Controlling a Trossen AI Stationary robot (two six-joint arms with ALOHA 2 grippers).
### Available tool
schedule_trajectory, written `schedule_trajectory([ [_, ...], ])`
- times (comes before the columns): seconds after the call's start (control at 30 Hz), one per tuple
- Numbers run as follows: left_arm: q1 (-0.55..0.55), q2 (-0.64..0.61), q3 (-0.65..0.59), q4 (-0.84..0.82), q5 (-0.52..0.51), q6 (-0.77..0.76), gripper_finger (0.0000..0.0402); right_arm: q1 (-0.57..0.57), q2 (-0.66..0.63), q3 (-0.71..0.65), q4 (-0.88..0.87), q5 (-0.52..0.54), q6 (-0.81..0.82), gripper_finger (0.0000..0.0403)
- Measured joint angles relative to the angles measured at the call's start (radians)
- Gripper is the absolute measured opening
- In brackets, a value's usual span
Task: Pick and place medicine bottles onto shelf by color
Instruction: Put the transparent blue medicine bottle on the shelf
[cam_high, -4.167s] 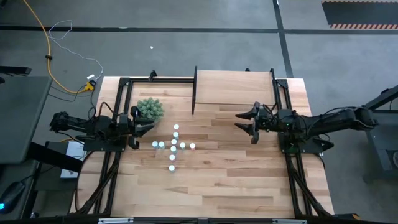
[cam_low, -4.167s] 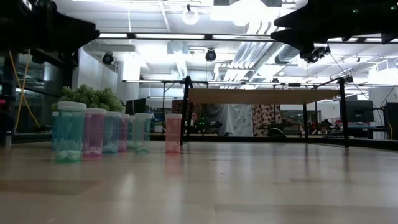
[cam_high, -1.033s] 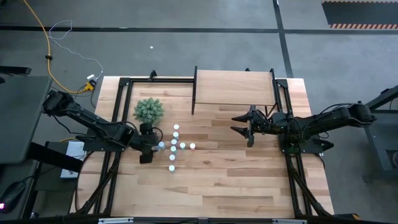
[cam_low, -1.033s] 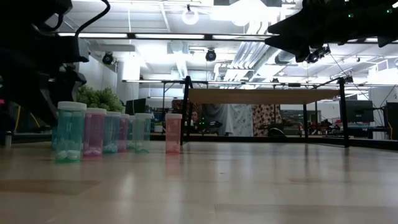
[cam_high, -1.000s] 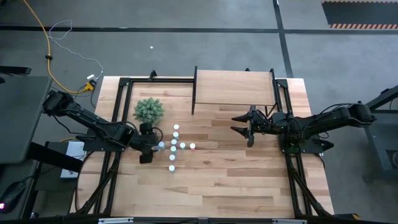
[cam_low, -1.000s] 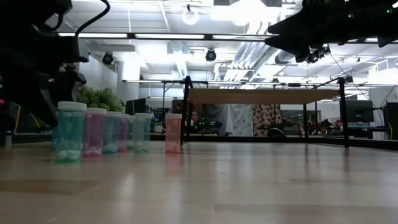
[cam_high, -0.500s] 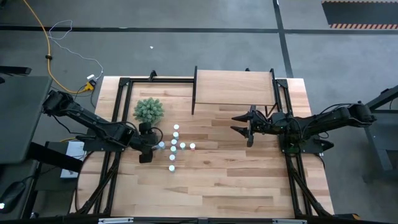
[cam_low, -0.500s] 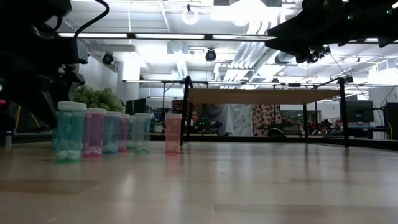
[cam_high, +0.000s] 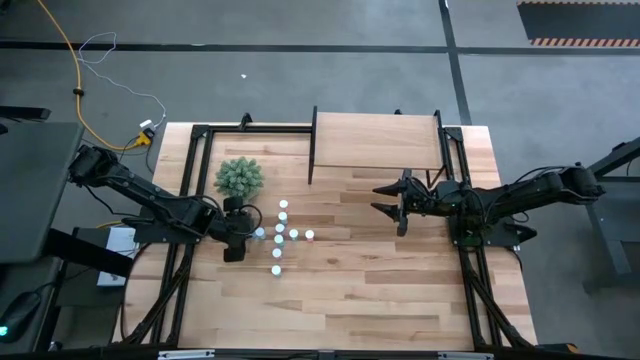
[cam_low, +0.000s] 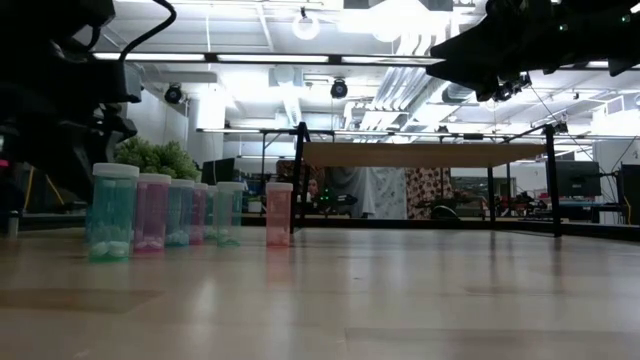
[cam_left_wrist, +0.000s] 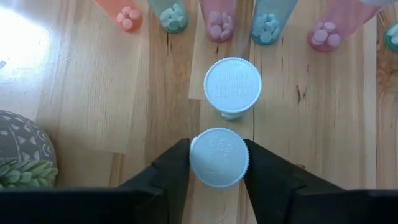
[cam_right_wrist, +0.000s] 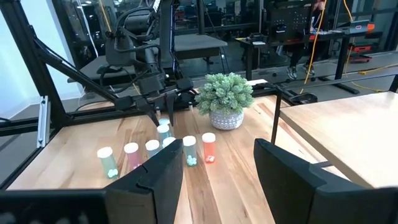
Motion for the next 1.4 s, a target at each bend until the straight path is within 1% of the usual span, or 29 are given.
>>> schedule_trajectory([
  [0.23,0.0,0.0,0.0,0.0,0.002,0.0,0.0114,0.0,0.0,0.0,0.0,0.001,-0.002,0.0188],
  [1.4,0.0,0.0,0.0,0.0,-0.008,0.0,0.0113,0.0,0.0,0.0,0.0,0.001,-0.005,0.0188],
])
